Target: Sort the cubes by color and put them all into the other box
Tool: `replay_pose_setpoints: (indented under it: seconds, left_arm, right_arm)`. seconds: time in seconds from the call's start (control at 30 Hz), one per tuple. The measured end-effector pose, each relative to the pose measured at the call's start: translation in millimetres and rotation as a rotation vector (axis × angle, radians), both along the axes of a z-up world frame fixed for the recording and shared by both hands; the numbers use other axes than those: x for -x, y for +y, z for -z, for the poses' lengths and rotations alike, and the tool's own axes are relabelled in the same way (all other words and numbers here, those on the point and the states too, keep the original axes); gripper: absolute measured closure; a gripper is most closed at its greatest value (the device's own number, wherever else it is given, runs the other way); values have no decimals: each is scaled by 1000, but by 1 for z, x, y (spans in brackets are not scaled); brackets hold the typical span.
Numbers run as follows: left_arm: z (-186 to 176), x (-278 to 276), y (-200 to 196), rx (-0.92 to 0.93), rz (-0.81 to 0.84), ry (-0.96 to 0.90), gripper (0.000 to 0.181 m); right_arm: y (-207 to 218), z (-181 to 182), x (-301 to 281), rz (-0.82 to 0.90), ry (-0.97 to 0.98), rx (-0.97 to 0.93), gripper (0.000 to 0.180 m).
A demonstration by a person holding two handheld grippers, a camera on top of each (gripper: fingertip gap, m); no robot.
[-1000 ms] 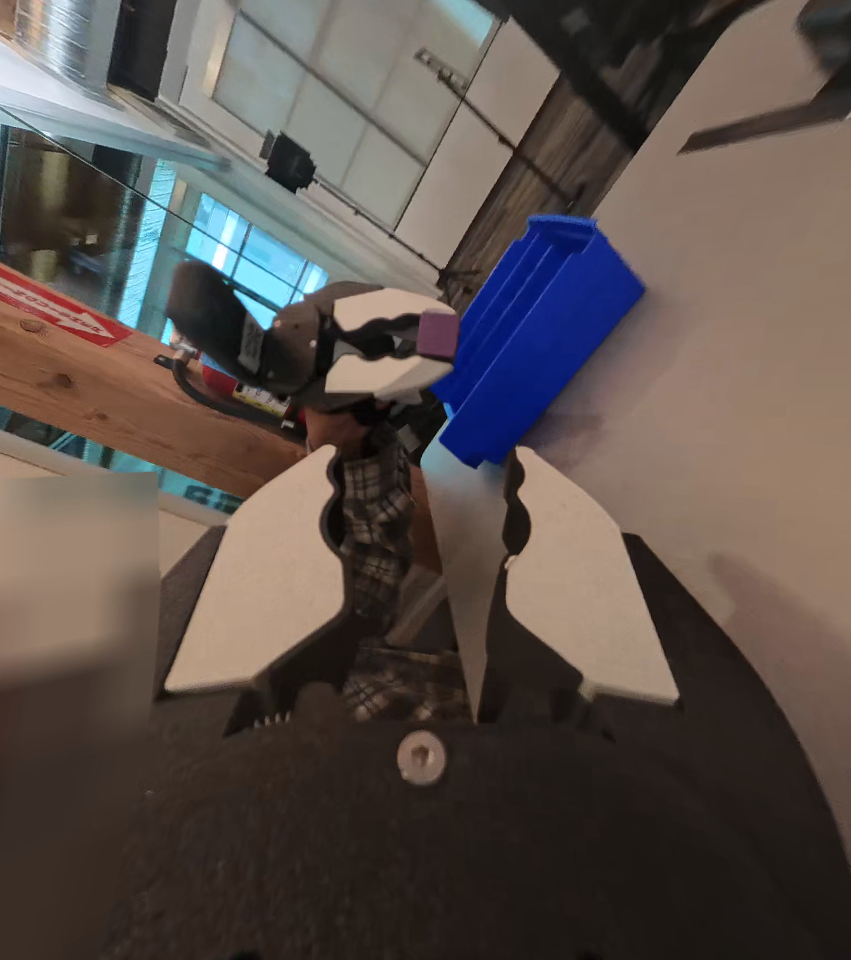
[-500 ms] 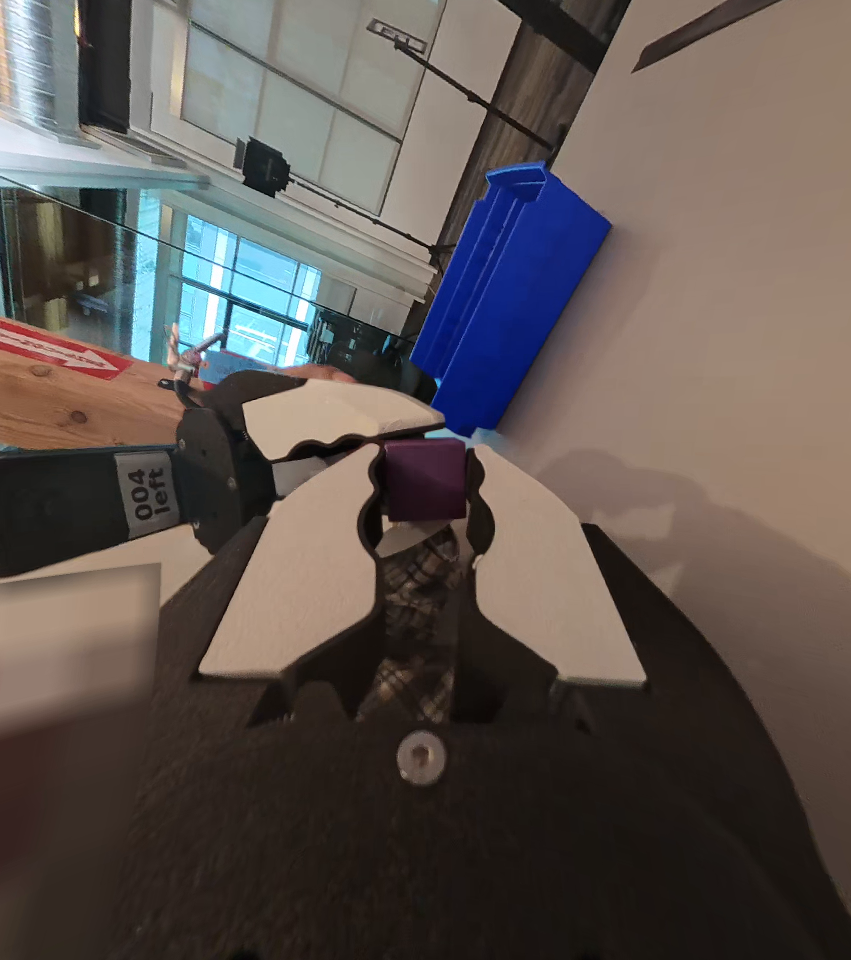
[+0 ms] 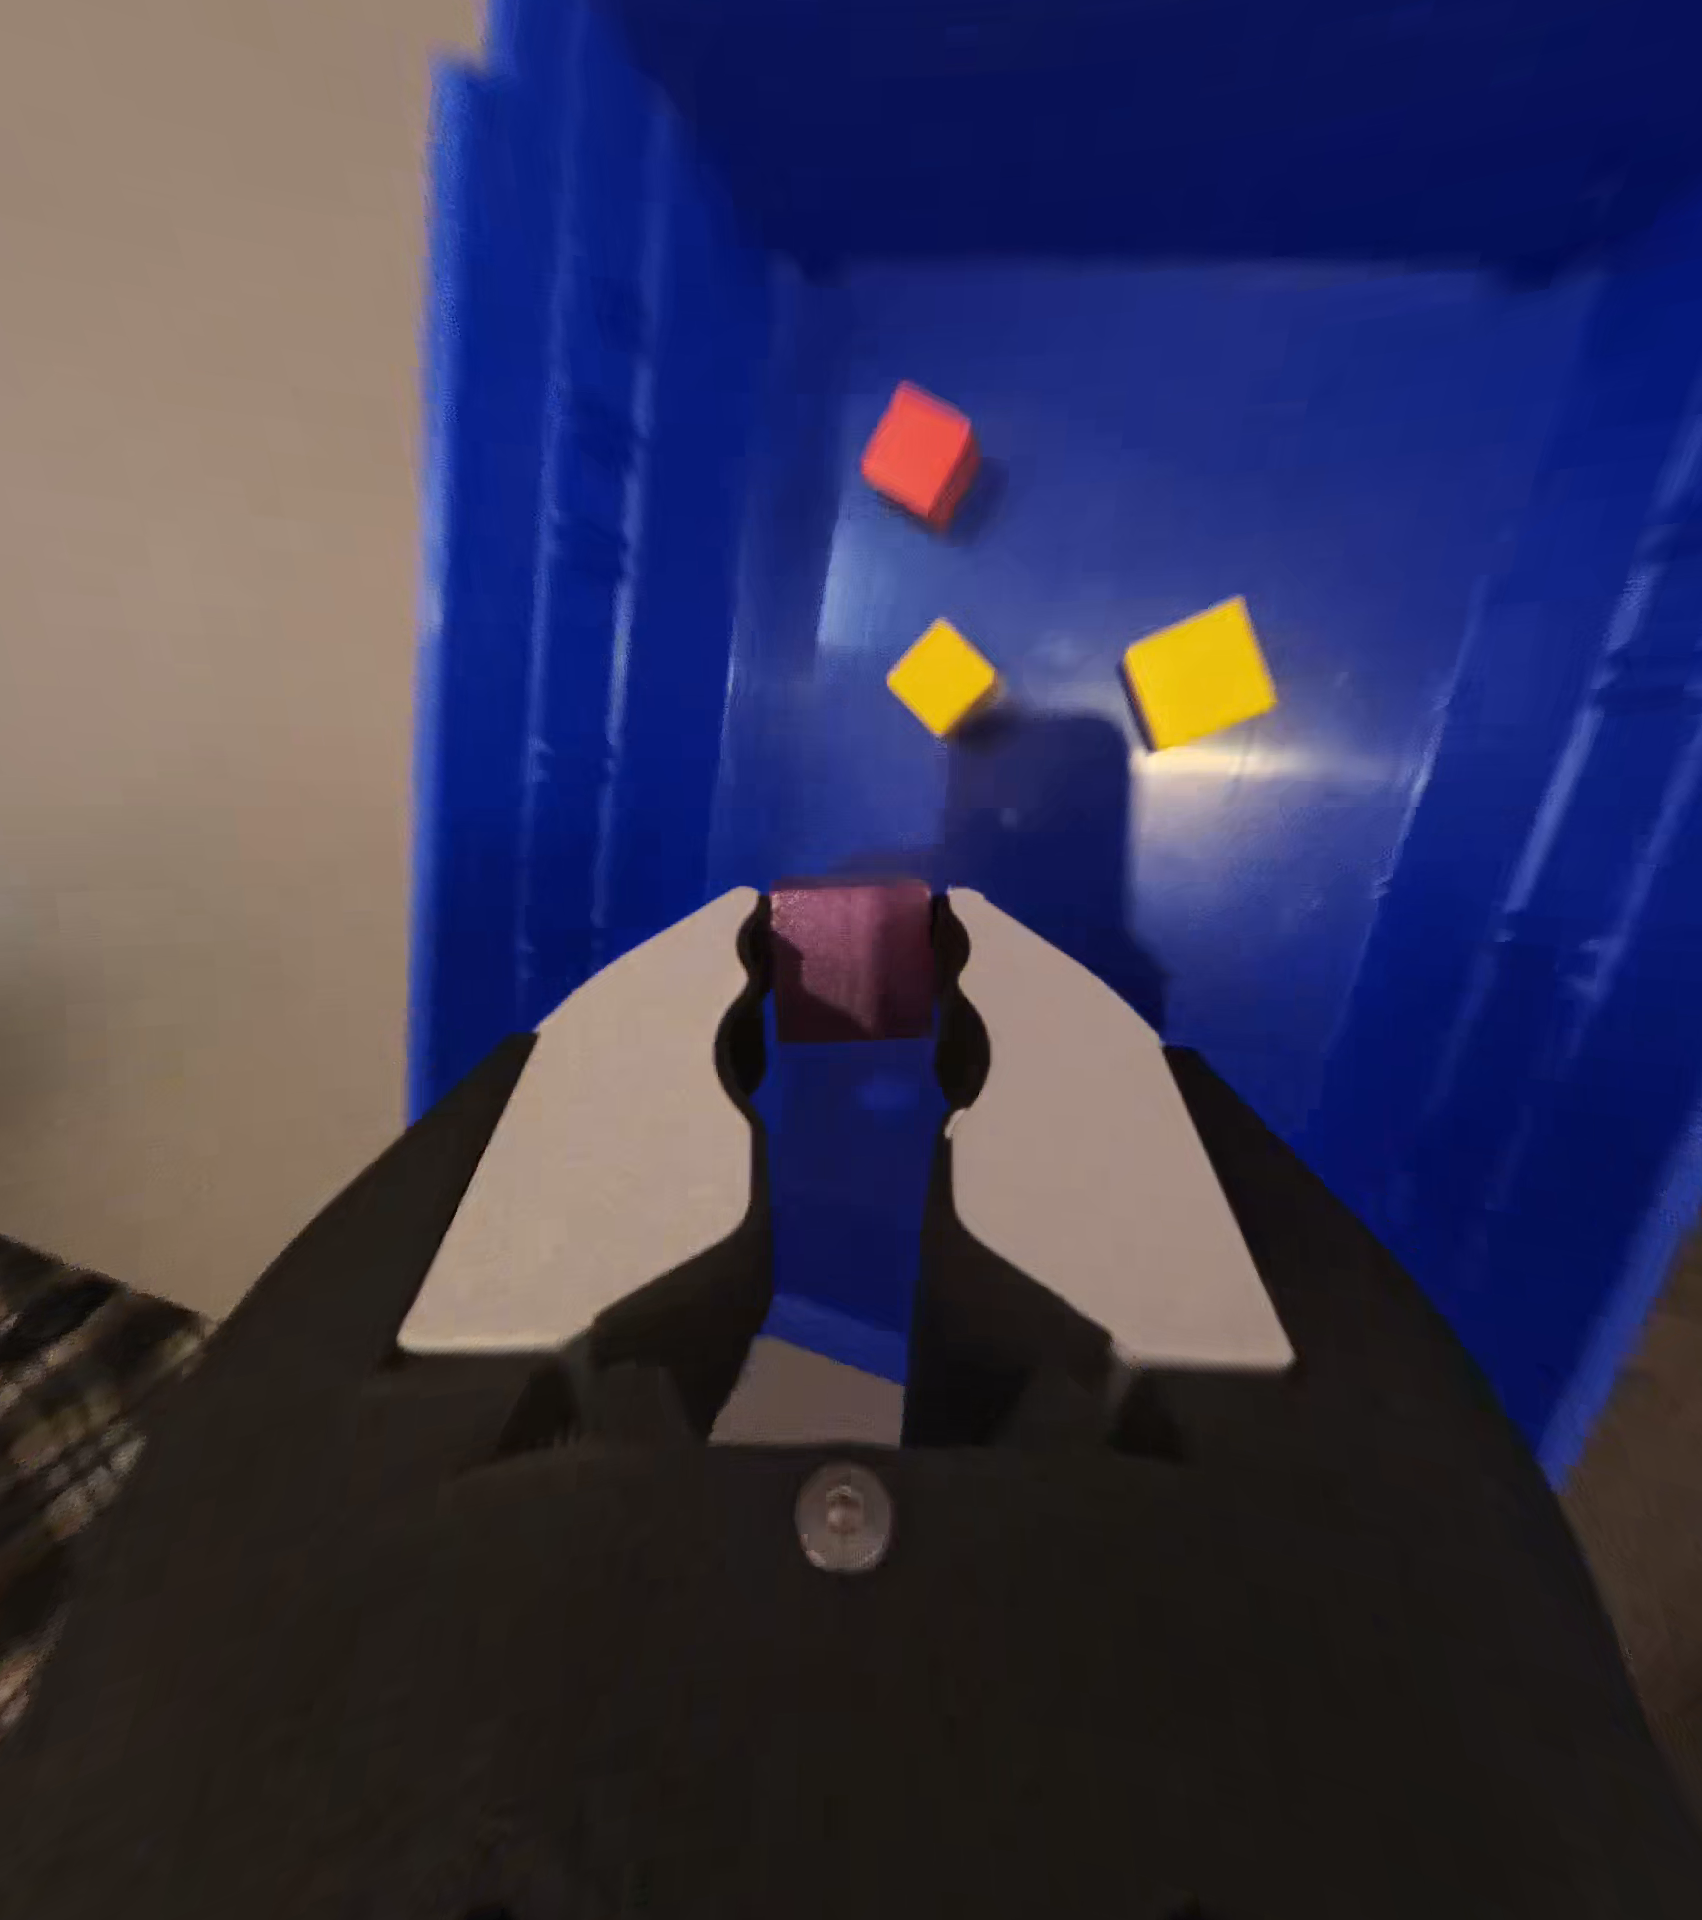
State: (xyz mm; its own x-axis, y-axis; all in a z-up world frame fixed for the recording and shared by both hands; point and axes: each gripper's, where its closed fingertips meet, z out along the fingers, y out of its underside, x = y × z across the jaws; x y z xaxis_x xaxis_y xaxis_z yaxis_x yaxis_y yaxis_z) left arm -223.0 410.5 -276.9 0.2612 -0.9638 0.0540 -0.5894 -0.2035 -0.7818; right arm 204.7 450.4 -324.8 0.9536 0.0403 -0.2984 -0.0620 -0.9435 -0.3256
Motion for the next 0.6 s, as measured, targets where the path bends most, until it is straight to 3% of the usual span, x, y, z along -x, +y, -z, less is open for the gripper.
replay_pose_setpoints:
  seconds: [0.13,0.2,0.23,0.37,0.5,0.6]
  left_arm:
    - [1,5,-7,37,12,-8,92]
    - [-3,17,-8,30,-2,-2,91]
    - [-7,28,-7,18,-20,5,90]
    - [-33,99,22,-75,-172,55,92]
    - [-59,218,75,-152,-432,190,97]
    - [-59,305,105,-115,-535,302,101]
  right_arm:
    - [-8,36,3,-71,-56,85,147]
    - [-8,39,2,-81,-81,108,113]
    - [-7,35,2,-85,-88,95,108]
    - [3,-14,10,-62,-42,-94,102]
    - [-8,-75,36,-95,11,-303,110]
    - [-26,-104,68,-178,46,-408,114]
